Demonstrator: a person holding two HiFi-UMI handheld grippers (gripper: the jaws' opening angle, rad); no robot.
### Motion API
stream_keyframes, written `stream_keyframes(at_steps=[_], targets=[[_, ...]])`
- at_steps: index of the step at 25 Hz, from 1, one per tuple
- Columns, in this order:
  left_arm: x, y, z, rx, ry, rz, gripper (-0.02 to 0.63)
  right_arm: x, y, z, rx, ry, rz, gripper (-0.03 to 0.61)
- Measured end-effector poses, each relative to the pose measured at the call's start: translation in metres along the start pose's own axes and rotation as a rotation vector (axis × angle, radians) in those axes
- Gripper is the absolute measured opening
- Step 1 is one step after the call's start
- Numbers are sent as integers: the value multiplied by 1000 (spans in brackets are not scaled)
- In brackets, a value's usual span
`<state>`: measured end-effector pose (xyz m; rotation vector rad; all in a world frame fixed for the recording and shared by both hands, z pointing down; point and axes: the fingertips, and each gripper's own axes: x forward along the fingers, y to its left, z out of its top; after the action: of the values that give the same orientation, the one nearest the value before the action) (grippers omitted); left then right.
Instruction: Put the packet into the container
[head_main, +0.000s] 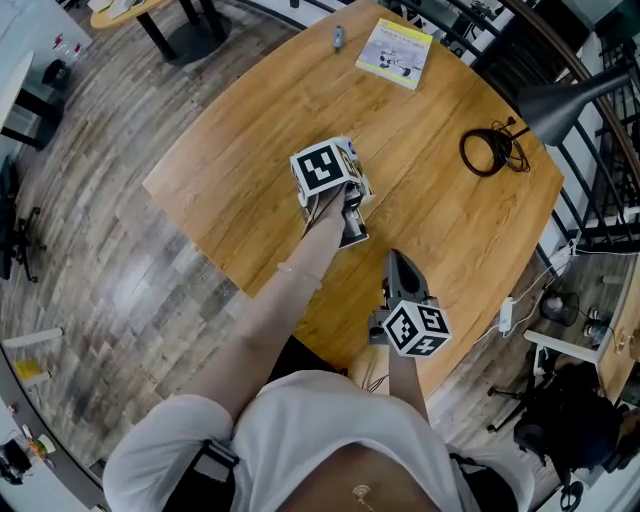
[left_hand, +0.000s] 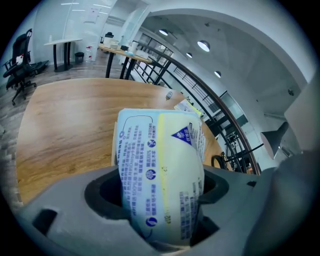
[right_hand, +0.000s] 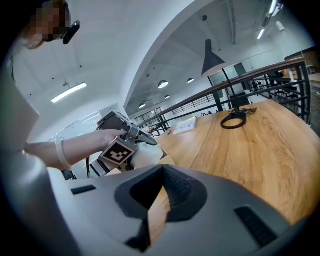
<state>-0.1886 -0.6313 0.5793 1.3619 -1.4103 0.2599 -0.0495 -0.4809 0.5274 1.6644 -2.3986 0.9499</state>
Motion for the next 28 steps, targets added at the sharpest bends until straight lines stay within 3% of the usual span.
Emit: stream_keyframes(at_steps=[10,15,23,28], targets=[[17,-7,1,12,23,19,362,6,1,2,15,-1,6,11],[8,-3,7,62,0,55,373,7,4,3,19,-7,12,11],[2,-2,11,45,-2,12,373,8,7,6,13,-17,15,11],[-27,0,17,97,-51,-44,371,13,10,7,6,-25,11,11]])
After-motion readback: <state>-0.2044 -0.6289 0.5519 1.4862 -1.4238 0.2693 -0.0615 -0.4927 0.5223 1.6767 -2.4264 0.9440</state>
